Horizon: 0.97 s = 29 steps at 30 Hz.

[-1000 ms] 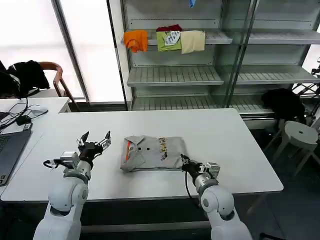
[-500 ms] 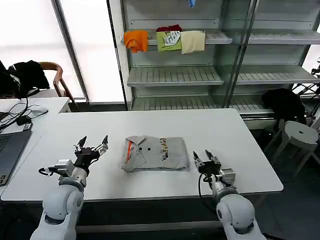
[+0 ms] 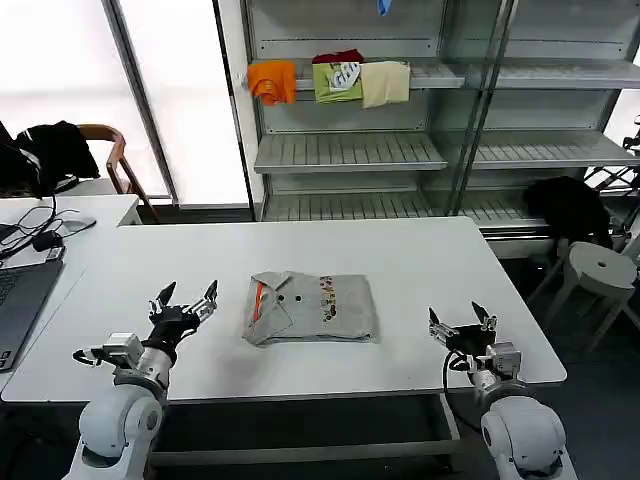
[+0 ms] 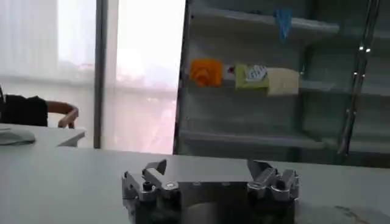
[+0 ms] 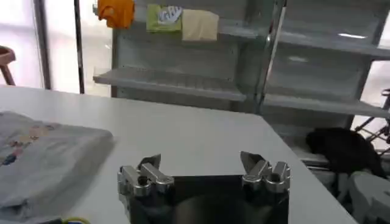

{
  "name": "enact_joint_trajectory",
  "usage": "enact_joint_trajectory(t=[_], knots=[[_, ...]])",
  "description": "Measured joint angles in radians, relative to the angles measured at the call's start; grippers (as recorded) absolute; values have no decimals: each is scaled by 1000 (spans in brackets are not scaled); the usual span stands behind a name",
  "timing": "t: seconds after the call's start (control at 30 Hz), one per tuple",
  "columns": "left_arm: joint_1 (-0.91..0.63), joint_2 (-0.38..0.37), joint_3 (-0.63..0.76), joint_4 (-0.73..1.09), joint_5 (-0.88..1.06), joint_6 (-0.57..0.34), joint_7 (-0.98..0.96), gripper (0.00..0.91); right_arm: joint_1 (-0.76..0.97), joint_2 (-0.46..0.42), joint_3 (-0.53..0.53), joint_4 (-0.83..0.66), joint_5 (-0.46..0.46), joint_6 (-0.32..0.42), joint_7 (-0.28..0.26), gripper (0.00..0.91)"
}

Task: Fold and organize the clothes.

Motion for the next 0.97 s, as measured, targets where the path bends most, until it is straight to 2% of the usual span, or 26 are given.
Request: enact_joint_trajectory(t=[0.37,0.97], knots=[[5,-16,18,1,-15,-7,-5,907,-13,-38,47,20,-26,-12,-26,907],[-1,-11,35,29,-18,-26,-29,907,-22,-34,89,31,-16,-13,-52,907]])
